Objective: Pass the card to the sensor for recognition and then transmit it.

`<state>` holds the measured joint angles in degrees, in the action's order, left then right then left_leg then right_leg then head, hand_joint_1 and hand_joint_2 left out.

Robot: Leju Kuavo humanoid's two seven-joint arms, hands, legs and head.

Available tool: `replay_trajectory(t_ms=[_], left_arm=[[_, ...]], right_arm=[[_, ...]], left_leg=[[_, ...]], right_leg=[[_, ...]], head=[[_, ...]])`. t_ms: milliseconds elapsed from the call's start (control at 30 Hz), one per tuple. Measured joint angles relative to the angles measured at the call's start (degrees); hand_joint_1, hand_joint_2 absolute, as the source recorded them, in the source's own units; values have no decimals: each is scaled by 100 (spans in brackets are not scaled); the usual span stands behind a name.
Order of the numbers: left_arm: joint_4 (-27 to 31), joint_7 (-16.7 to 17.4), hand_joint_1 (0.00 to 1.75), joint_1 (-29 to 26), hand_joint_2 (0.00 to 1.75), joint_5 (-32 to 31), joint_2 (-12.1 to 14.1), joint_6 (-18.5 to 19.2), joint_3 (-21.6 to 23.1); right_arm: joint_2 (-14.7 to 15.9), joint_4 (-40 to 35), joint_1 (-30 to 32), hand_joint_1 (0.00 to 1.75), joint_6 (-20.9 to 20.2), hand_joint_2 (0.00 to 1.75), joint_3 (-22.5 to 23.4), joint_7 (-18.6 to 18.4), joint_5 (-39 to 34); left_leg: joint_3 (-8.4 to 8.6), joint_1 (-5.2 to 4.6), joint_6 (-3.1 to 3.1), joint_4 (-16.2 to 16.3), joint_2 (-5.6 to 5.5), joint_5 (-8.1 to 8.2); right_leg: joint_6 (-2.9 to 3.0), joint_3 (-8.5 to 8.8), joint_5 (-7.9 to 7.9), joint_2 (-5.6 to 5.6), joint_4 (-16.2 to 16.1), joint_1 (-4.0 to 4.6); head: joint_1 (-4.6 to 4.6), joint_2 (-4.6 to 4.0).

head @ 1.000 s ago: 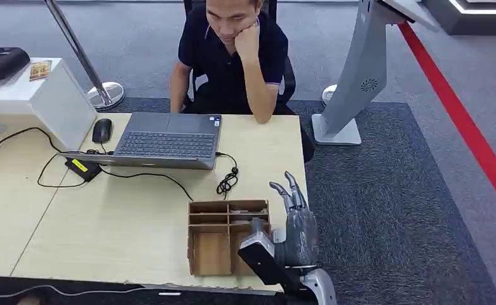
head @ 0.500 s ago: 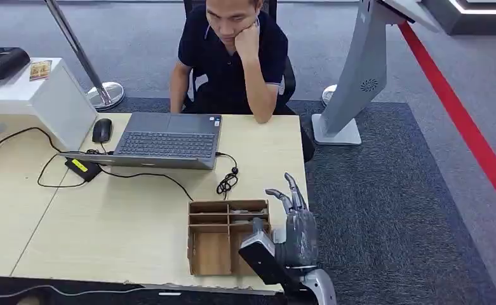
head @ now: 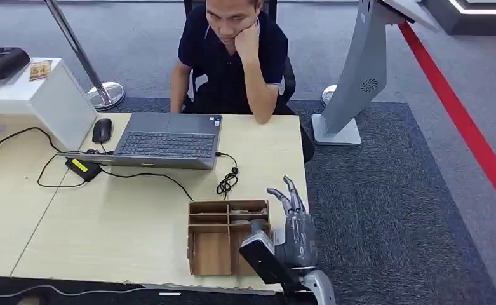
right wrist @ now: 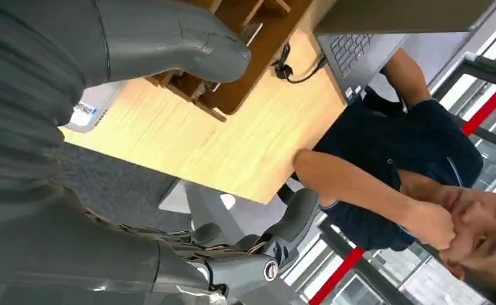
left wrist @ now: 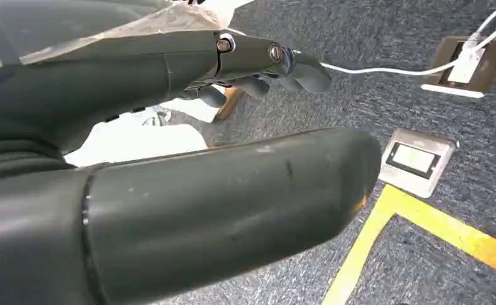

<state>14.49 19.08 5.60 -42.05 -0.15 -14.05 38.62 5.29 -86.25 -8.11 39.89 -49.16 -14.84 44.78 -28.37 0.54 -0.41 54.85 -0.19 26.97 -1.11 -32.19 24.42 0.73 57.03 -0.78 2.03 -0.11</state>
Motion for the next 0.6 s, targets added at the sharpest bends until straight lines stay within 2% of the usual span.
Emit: replay_trajectory(t_ms=[100, 233, 333, 367, 600], left_arm=[[0, 0, 0, 2, 0, 4, 2, -2, 41], [0, 0, 0, 6, 0, 9, 2, 0, 83], [0, 20, 0, 10, 0, 31, 2, -2, 111], [0, 20, 0, 11, 0, 44, 4, -2, 116], [0, 20, 0, 22, 0, 107, 7, 0, 240]], right_arm=[[0, 39, -7, 58, 0, 175, -15, 0, -2], [-2, 72, -18, 52, 0, 175, -42, 18, -94], [-19, 157, -27, 52, -2, 175, -46, 117, -161], [-30, 192, -27, 59, -2, 175, -46, 144, -184], [-136, 560, -47, 58, 0, 175, -48, 289, -197]], left_leg=[[0, 0, 0, 0, 0, 0], [0, 0, 0, 0, 0, 0], [0, 0, 0, 0, 0, 0], [0, 0, 0, 0, 0, 0], [0, 0, 0, 0, 0, 0]], right_leg=[[0, 0, 0, 0, 0, 0], [0, 0, 0, 0, 0, 0], [0, 0, 0, 0, 0, 0], [0, 0, 0, 0, 0, 0], [0, 0, 0, 0, 0, 0]], head=[[0, 2], [0, 0], [0, 0], [0, 0], [0, 0]])
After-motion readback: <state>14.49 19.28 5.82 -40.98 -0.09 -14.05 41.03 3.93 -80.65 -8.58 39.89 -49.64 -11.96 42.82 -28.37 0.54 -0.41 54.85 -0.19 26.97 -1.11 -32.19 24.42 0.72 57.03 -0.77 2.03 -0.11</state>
